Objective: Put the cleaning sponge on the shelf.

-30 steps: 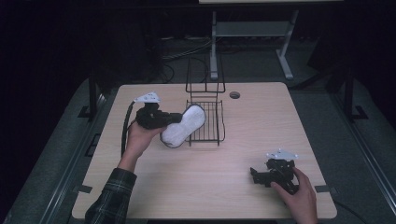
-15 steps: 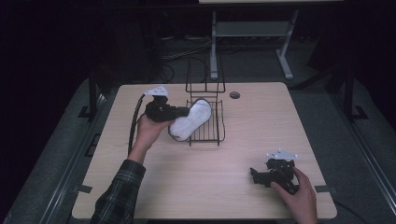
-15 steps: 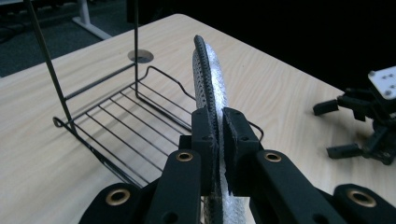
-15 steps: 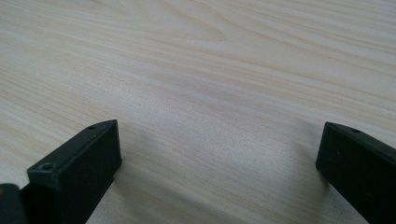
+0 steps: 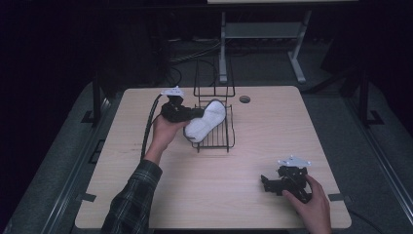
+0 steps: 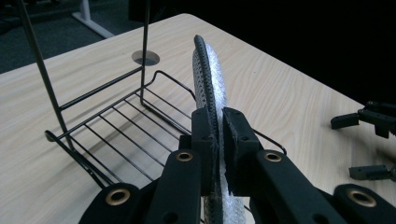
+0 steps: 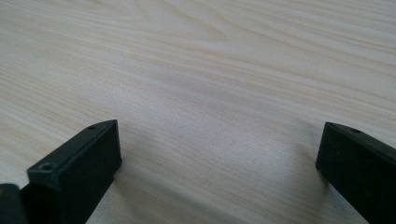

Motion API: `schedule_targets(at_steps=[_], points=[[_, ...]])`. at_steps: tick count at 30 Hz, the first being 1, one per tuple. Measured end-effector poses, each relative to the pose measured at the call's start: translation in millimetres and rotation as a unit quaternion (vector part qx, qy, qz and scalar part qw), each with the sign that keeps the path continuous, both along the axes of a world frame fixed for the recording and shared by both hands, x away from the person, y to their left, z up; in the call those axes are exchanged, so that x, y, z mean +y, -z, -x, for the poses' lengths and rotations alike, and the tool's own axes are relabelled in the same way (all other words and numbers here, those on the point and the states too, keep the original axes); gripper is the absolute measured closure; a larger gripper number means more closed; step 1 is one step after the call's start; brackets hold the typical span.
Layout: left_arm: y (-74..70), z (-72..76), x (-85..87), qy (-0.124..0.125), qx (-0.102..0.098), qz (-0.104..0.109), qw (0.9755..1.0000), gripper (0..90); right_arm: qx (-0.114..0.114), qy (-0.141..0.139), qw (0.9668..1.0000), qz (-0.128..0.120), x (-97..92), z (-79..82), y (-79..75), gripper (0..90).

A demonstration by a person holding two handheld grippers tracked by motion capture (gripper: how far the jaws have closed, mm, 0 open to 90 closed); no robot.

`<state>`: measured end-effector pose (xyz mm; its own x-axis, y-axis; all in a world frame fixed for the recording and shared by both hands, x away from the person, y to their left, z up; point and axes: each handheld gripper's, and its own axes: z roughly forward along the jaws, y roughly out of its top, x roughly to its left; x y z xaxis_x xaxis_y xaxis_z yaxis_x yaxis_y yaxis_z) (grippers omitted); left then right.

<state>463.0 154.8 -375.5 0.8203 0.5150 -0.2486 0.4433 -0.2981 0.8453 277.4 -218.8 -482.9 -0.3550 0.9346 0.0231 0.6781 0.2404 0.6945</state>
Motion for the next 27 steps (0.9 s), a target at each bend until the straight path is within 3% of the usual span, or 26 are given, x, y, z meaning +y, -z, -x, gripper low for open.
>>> schedule_targets(at_steps=[4, 9, 17, 23, 27], points=[[4.3, -5.0, -3.7, -0.005, 0.003, 0.006, 1.0, 83.4, 0.0, 0.0, 1.0, 0.0, 0.0, 0.0, 0.0, 0.0], [8.2, -11.0, -7.7, 0.0, 0.003, -0.003, 1.0, 83.2, 0.0, 0.0, 1.0, 0.0, 0.0, 0.0, 0.0, 0.0], [17.6, -18.1, -12.1, -0.016, 0.01, -0.001, 0.9998, 82.6, 0.0, 0.0, 1.0, 0.0, 0.0, 0.0, 0.0, 0.0], [25.7, -24.9, -12.6, -0.026, 0.004, -0.025, 0.9994, 81.0, 0.0, 0.0, 1.0, 0.0, 0.0, 0.0, 0.0, 0.0], [30.2, -27.5, -11.4, -0.037, 0.003, -0.027, 0.9989, 79.8, 0.0, 0.0, 1.0, 0.0, 0.0, 0.0, 0.0, 0.0]])
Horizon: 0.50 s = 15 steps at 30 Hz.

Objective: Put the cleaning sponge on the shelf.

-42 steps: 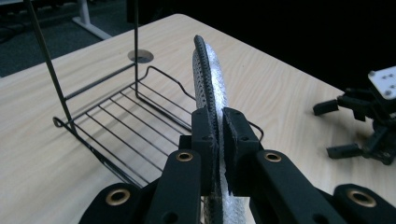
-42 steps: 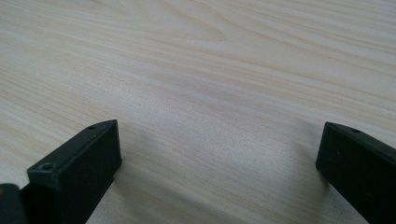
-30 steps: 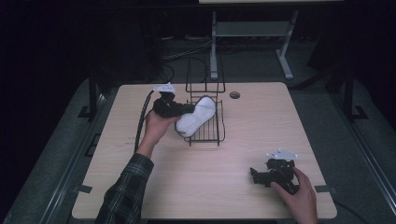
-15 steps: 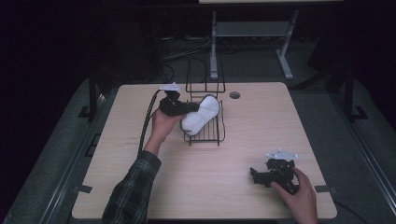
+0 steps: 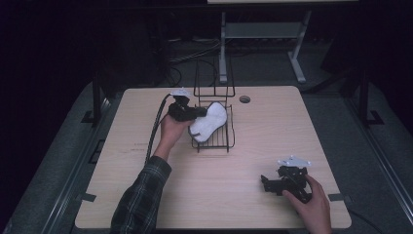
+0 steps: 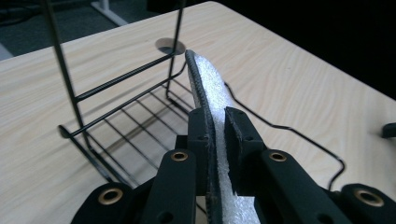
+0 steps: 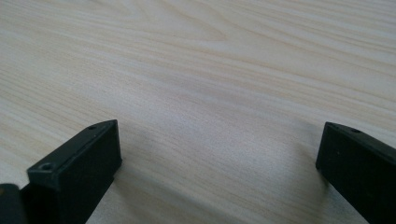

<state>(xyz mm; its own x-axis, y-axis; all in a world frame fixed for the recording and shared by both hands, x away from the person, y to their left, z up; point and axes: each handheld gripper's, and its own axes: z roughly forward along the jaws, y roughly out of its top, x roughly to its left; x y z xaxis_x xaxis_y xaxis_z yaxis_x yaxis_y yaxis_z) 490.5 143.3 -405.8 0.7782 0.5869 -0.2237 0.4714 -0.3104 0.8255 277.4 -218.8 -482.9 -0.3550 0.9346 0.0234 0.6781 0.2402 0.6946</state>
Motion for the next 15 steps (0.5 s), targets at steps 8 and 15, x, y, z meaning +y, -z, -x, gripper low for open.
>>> schedule_targets(at_steps=[8, 15], points=[[6.8, -3.8, 0.2, -0.017, 0.0, -0.024, 0.9996, 76.6, 0.0, 0.0, 1.0, 0.0, 0.0, 0.0, 0.0, 0.0], [12.1, -6.2, 0.5, -0.025, 0.0, -0.039, 0.9989, 74.9, 0.0, 0.0, 1.0, 0.0, 0.0, 0.0, 0.0, 0.0]])
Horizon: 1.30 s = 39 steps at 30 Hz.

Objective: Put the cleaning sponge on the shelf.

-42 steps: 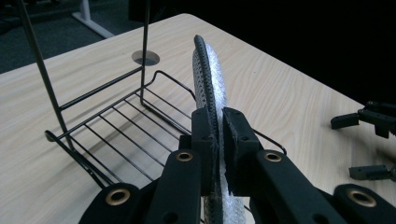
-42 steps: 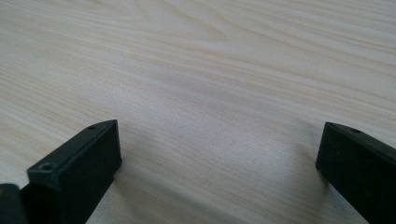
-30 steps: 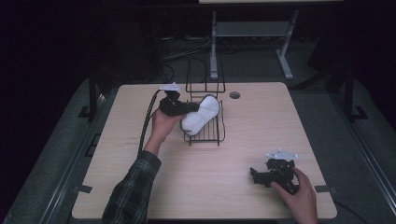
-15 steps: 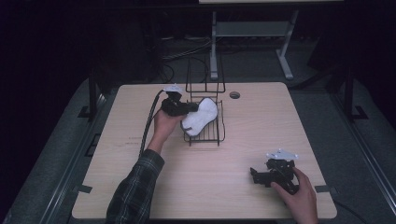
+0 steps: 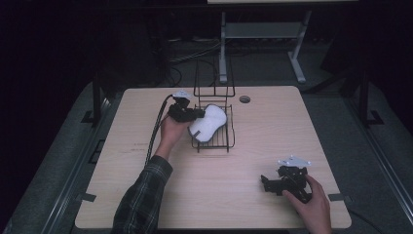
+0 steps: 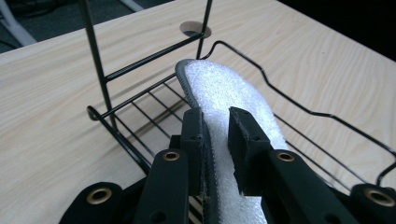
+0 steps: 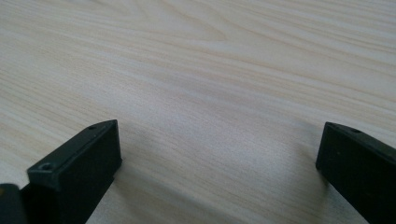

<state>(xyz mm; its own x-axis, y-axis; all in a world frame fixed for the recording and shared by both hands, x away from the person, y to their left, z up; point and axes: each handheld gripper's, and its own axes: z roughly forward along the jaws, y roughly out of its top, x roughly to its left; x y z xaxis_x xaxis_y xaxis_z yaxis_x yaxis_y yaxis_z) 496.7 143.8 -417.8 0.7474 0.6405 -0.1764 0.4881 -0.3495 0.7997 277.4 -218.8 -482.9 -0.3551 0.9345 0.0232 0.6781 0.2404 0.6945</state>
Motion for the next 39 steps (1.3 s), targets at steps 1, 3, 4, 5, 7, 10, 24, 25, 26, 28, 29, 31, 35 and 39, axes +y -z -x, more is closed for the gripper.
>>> schedule_targets(at_steps=[1, 3, 4, 5, 7, 10, 24, 25, 26, 28, 29, 31, 35, 39], points=[[0.5, -0.2, 0.2, -0.004, -0.001, -0.002, 1.0, 74.2, 0.0, 0.0, 1.0, 0.0, 0.0, 0.0, 0.0, 0.0], [0.4, -0.2, 0.4, -0.006, -0.002, -0.004, 1.0, 72.2, 0.0, 0.0, 1.0, 0.0, 0.0, 0.0, 0.0, 0.0], [0.4, -0.3, 0.6, -0.007, -0.002, -0.004, 1.0, 72.2, 0.0, 0.0, 1.0, 0.0, 0.0, 0.0, 0.0, 0.0], [0.3, 0.0, 1.2, -0.01, -0.002, -0.006, 0.9999, 69.7, 0.0, 0.0, 1.0, 0.0, 0.0, 0.0, 0.0, 0.0], [-0.3, 0.3, 1.8, -0.009, -0.001, -0.008, 0.9999, 70.0, 0.0, 0.0, 1.0, 0.0, 0.0, 0.0, 0.0, 0.0], [-3.2, 2.5, 4.6, -0.003, 0.0, -0.006, 1.0, 75.5, 0.0, 0.0, 1.0, 0.0, 0.0, 0.0, 0.0, 0.0], [1.6, 33.8, 10.2, 0.047, 0.01, -0.003, 0.9989, 89.6, 0.0, -0.001, 1.0, 0.0, 0.0, 0.2, 0.0, 0.0], [5.2, 39.0, 8.2, 0.055, 0.014, -0.01, 0.9984, 89.6, 0.0, 0.0, 1.0, 0.0, 0.0, 0.2, 0.0, 0.0], [5.2, 39.0, 8.2, 0.055, 0.014, -0.01, 0.9984, 89.6, 0.0, 0.0, 1.0, 0.0, 0.0, 0.2, 0.0, 0.0], [8.8, 42.7, 5.2, 0.059, 0.015, -0.017, 0.998, 89.6, 0.0, -0.001, 1.0, 0.0, 0.0, 0.2, 0.0, 0.0], [11.9, 45.9, 2.1, 0.065, 0.013, -0.024, 0.9975, 89.6, 0.0, -0.001, 1.0, 0.0, 0.0, 0.2, 0.0, 0.0], [13.6, 48.3, -0.4, 0.068, 0.014, -0.019, 0.9974, 89.6, 0.0, -0.001, 1.0, 0.0, 0.0, 0.2, 0.0, 0.0], [13.7, 50.6, -6.3, 0.075, 0.012, -0.018, 0.997, 89.6, 0.0, -0.001, 1.0, 0.0, 0.0, 0.3, 0.0, 0.0], [14.3, 51.5, -11.0, 0.08, 0.019, -0.01, 0.9965, 89.6, 0.0, 0.0, 1.0, 0.0, 0.0, 0.3, 0.0, 0.0]])
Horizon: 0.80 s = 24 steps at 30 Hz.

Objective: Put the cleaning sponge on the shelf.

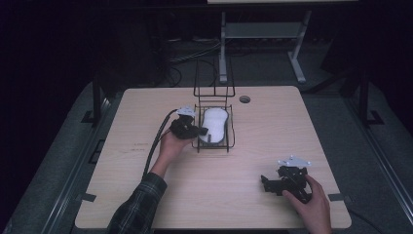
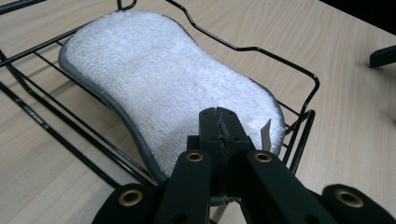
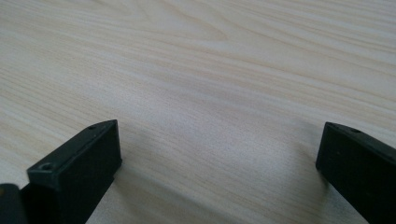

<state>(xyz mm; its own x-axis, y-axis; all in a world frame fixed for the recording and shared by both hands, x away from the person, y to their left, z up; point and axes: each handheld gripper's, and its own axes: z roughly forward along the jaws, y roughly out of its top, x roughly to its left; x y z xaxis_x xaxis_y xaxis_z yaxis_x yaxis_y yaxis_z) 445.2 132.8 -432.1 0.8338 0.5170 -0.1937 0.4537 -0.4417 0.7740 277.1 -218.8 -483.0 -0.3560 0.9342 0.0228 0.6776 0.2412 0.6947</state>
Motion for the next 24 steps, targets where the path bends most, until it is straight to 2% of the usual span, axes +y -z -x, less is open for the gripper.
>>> schedule_targets(at_steps=[5, 11, 20, 24], points=[[1.0, 0.7, -4.2, 0.003, -0.002, 0.003, 1.0, 89.6, 0.0, 0.0, 1.0, 0.0, 0.0, 0.1, 0.0, 0.0], [-1.3, 1.2, -1.3, 0.0, -0.004, 0.007, 1.0, 89.6, 0.0, 0.0, 1.0, 0.0, 0.1, 0.2, 0.0, 0.0], [-12.0, 8.7, 19.2, -0.011, -0.01, 0.007, 0.9999, 89.5, 0.0, 0.0, 1.0, 0.0, 0.0, 0.1, 0.0, 0.0], [-15.3, 13.9, 32.6, -0.016, -0.014, -0.003, 0.9998, 89.3, 0.0, 0.0, 1.0, 0.0, 0.1, 0.1, 0.0, 0.0]])
